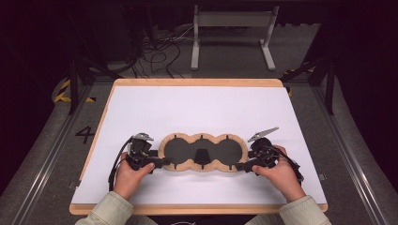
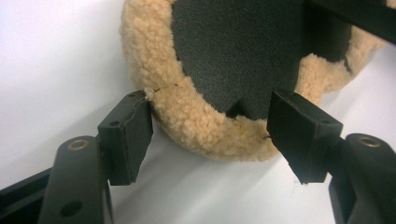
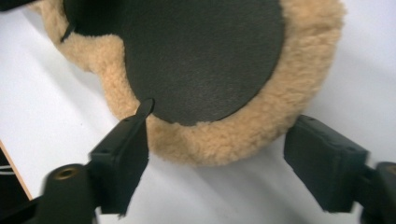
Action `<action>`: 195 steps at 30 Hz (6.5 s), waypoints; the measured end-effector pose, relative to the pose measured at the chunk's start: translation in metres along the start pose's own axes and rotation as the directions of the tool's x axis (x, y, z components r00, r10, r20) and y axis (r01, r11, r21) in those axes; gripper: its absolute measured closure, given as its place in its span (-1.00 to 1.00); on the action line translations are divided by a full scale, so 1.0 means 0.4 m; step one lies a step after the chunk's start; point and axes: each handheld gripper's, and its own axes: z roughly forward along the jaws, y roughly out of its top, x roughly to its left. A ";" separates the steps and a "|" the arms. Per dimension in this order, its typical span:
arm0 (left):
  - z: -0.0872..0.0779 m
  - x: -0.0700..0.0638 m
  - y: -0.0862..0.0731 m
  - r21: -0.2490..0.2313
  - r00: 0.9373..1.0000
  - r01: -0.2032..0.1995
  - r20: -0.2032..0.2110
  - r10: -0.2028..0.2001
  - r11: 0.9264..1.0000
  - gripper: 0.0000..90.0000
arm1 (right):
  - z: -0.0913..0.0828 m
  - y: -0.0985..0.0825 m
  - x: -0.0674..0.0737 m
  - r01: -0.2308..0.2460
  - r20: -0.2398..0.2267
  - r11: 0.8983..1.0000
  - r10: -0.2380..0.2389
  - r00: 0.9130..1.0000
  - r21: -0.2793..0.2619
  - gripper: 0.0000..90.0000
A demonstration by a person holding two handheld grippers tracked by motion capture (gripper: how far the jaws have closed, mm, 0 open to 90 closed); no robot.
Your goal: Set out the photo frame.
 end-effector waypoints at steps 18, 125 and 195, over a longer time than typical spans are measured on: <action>-0.037 -0.010 -0.002 -0.089 0.997 0.000 -0.073 -0.007 0.996 0.27 | -0.063 -0.013 -0.017 -0.054 0.040 0.987 0.061 0.997 -0.150 0.52; 0.016 -0.070 0.009 0.054 0.949 -0.220 -0.217 0.227 0.974 1.00 | -0.087 -0.018 0.003 0.258 0.314 0.940 -0.180 0.932 -0.226 1.00; 0.028 -0.172 0.032 -0.067 0.952 -0.299 -0.094 0.293 0.952 1.00 | -0.087 -0.083 0.128 0.325 0.214 0.938 -0.295 0.931 -0.120 1.00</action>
